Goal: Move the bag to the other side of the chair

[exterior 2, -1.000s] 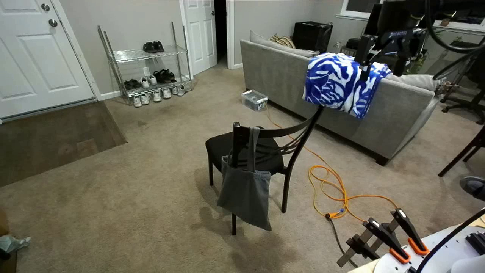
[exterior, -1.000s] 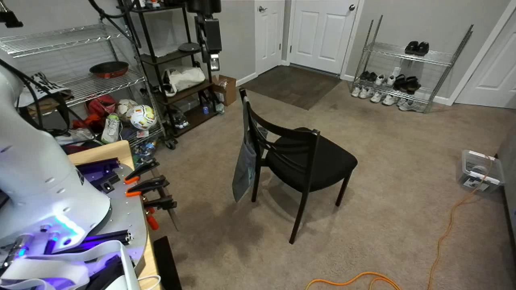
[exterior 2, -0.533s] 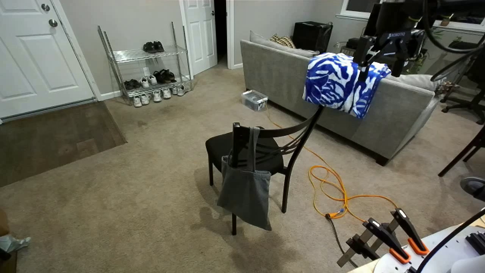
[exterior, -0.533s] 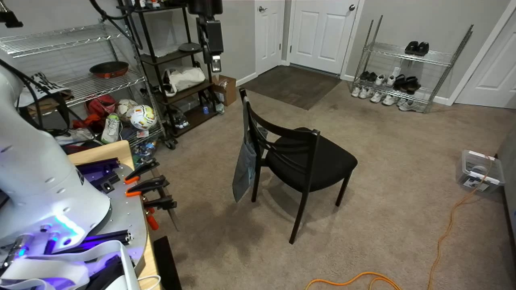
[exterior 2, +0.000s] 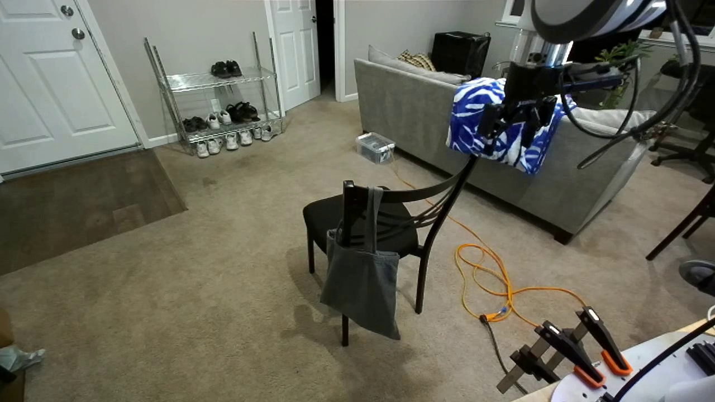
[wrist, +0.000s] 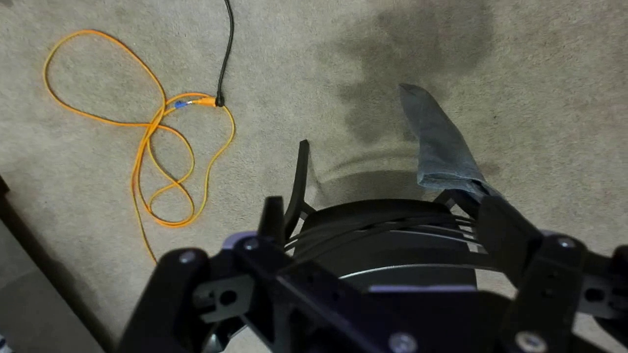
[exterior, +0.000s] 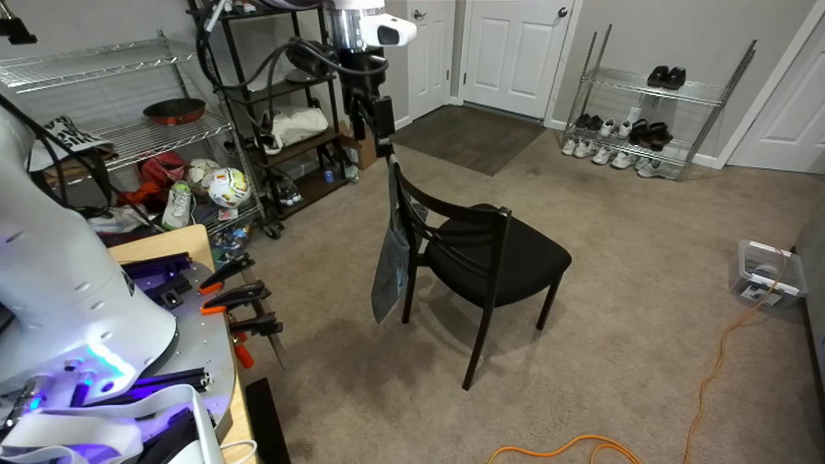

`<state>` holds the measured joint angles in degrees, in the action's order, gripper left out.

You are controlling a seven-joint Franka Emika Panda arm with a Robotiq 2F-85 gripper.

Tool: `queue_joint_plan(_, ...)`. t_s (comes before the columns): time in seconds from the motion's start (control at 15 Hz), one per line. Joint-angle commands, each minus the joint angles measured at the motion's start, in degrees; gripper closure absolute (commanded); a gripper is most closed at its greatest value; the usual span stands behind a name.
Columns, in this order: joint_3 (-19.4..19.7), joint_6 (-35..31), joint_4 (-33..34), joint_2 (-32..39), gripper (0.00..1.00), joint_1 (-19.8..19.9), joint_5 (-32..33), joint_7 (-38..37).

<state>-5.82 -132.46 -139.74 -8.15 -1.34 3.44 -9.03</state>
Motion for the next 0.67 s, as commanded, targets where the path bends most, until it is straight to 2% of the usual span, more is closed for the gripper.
queue_joint_plan(0.0, -0.2, -4.6, 3.2, 6.4, 0.0, -1.5, 4.1, 3.1)
queue_joint_plan(0.27, -0.9, -4.5, 9.1, 12.8, 0.0, -3.7, 10.2, 4.5)
queue_joint_plan(0.53, -1.8, -2.9, 13.5, 17.0, 0.0, -6.2, 9.9, 9.1)
queue_joint_plan(0.6, -1.0, -4.1, 11.5, 15.3, 0.0, -6.0, 9.7, 6.1)
